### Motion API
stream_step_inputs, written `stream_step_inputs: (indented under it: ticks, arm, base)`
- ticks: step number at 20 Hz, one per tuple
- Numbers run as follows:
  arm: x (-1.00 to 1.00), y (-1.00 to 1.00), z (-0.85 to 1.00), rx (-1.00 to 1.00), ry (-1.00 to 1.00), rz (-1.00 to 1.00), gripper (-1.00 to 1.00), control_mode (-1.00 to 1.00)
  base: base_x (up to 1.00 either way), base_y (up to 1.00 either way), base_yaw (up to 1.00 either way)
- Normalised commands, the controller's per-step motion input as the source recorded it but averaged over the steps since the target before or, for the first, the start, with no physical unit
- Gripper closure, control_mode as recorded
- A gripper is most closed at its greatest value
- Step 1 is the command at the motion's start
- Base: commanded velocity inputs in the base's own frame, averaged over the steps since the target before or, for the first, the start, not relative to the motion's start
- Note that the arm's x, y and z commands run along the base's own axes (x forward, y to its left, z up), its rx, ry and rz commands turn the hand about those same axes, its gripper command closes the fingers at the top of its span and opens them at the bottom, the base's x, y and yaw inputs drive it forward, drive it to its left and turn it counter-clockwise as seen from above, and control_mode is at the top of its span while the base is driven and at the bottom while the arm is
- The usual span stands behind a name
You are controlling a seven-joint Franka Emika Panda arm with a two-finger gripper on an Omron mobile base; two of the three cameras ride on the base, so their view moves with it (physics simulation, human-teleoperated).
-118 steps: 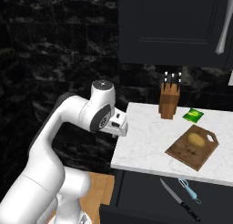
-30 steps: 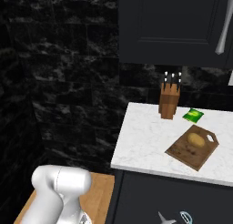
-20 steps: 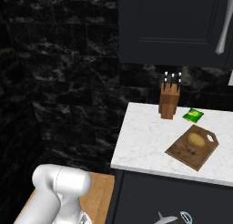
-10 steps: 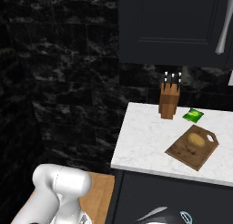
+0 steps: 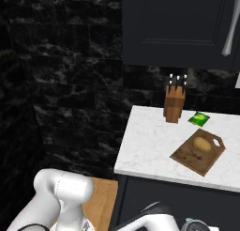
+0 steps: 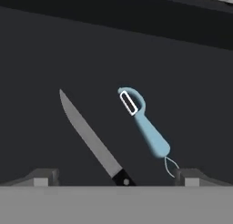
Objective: Place the appropriate cutting tool for cutting the potato skin on the cutting board.
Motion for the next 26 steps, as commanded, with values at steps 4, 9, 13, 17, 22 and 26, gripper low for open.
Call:
stream_step_inputs:
  ticks: [4,9,13,17,22,26]
  arm:
    - [0.03,-0.06,0.0,-0.04,0.16,0.0,-1.0,-1.0]
    - [0.12,-0.04,0.0,-0.02,0.1,0.0,-1.0,-1.0]
    - [0.2,-0.02,0.0,0.0,0.03,0.0,-1.0,-1.0]
    - [0.22,-0.01,0.0,0.0,0.04,0.0,-1.0,-1.0]
    - [0.36,0.0,0.0,-0.01,0.16,0.0,-1.0,-1.0]
    - [0.28,-0.02,0.0,0.0,0.11,0.0,-1.0,-1.0]
  base:
    - [0.0,0.0,0.0]
    - [0.0,0.0,0.0]
    - [0.0,0.0,0.0]
    - [0.0,0.0,0.0]
    - [0.0,0.0,0.0]
    - [0.0,0.0,0.0]
